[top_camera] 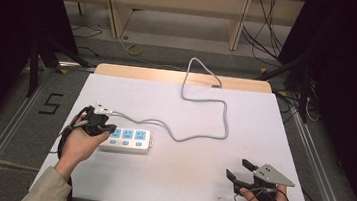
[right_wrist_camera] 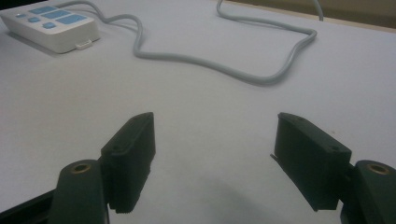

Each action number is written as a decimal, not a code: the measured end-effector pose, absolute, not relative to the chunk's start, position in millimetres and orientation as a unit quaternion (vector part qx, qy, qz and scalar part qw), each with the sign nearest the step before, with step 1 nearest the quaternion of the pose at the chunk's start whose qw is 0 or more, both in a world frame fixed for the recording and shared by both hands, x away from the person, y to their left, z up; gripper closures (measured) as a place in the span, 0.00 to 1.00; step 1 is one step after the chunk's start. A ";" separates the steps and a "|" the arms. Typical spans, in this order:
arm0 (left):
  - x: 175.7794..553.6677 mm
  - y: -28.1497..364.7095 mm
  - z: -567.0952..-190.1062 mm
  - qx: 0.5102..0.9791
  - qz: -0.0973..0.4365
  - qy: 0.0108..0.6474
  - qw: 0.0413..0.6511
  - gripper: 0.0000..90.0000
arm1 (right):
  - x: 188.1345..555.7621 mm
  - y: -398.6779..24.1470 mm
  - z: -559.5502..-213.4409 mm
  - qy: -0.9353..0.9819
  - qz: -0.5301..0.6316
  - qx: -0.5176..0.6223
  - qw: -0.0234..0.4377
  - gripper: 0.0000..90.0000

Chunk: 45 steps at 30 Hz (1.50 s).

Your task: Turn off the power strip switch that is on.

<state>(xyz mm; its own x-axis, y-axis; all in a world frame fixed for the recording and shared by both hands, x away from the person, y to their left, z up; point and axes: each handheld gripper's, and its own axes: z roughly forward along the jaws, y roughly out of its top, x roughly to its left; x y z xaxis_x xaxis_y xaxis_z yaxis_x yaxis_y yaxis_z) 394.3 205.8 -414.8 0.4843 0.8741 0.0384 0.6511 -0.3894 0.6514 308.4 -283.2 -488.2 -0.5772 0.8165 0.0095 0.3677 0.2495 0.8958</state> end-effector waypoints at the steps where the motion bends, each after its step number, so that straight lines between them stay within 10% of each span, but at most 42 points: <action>1: 394.6 205.5 -414.7 0.811 0.191 0.470 0.289 0.99 | 308.4 -283.2 -488.3 0.754 0.470 0.393 0.238 0.33; 45: 413.7 195.3 -434.8 0.852 0.130 0.470 0.192 0.99 | 308.6 -283.2 -488.4 0.754 0.470 0.393 0.236 0.33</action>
